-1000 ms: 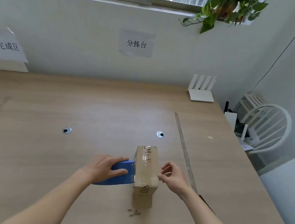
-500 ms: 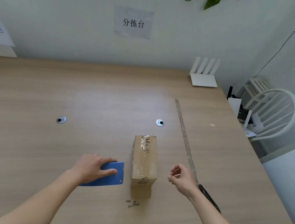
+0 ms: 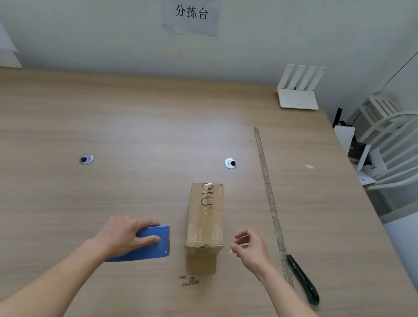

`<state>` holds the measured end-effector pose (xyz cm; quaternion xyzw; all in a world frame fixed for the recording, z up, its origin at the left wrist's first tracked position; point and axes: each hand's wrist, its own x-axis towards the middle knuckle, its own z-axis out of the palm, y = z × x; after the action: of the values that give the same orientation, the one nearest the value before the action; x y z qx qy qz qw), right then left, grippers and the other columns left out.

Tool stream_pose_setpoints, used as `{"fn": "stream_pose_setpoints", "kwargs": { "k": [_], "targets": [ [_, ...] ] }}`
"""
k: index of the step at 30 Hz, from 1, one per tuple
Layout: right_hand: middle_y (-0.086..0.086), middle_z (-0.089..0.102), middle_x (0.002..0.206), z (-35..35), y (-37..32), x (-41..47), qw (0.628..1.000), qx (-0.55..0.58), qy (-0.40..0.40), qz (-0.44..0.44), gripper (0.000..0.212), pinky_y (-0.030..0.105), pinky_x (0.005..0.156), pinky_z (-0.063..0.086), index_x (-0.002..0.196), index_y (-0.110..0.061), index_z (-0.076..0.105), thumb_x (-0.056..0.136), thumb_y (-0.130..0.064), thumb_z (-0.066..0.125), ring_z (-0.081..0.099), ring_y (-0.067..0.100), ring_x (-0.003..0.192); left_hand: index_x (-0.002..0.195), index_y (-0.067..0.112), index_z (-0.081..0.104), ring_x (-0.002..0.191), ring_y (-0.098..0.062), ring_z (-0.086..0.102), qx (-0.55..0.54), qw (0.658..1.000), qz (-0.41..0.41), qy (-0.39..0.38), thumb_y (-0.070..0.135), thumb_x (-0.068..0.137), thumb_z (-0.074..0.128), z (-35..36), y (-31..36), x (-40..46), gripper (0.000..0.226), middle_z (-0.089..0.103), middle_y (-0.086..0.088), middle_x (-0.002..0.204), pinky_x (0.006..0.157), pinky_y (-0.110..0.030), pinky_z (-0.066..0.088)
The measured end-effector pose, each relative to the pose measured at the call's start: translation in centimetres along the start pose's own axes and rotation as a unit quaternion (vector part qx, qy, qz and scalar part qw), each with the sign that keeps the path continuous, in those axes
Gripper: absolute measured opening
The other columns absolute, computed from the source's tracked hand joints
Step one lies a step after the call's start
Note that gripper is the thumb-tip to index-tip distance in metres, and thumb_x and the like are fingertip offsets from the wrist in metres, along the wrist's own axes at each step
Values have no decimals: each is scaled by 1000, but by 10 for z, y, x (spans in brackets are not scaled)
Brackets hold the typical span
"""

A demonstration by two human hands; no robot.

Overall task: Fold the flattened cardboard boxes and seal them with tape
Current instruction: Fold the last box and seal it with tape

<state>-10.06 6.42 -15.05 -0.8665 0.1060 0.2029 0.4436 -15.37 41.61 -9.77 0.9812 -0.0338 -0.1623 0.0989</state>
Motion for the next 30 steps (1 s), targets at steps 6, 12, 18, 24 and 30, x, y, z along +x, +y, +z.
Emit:
{"fn": "stream_pose_setpoints", "kwargs": {
  "k": [6,12,18,24,30],
  "targets": [
    [6,73,85,22,10,6,999,20,1,37,22,34,73,58,90,-23,63,83,-6,76,71,21,79,132,54,51,80,-6,58,-23,1000,-4,-8,81,81,34,11,2,9,60,69,22,104,66,-25,45],
    [-4,69,100,38,11,10,998,42,4,51,29,33,79,55,113,-15,66,86,-10,74,68,14,85,132,55,51,81,-5,57,-44,999,-11,-7,83,79,32,17,-1,12,63,68,23,105,64,-23,41],
    [2,57,139,38,-4,0,990,-66,124,-8,38,30,101,42,131,-20,57,95,-8,60,55,20,127,133,55,50,79,-5,57,-53,999,-5,-11,76,86,42,17,0,14,51,68,22,102,60,-21,37],
    [-5,17,168,77,-66,-7,926,-219,33,-307,55,36,127,9,156,-22,32,105,-37,43,13,12,155,132,55,50,81,-6,57,-49,999,1,-18,76,86,42,14,1,16,51,69,20,105,60,-20,36],
    [-7,-35,161,101,-38,3,898,-363,-67,-239,86,34,118,-23,158,-22,-21,95,-70,14,-33,9,148,133,51,52,91,-10,61,-9,1000,7,-20,73,88,45,13,-3,16,51,70,17,111,64,-26,37]
  ]
}}
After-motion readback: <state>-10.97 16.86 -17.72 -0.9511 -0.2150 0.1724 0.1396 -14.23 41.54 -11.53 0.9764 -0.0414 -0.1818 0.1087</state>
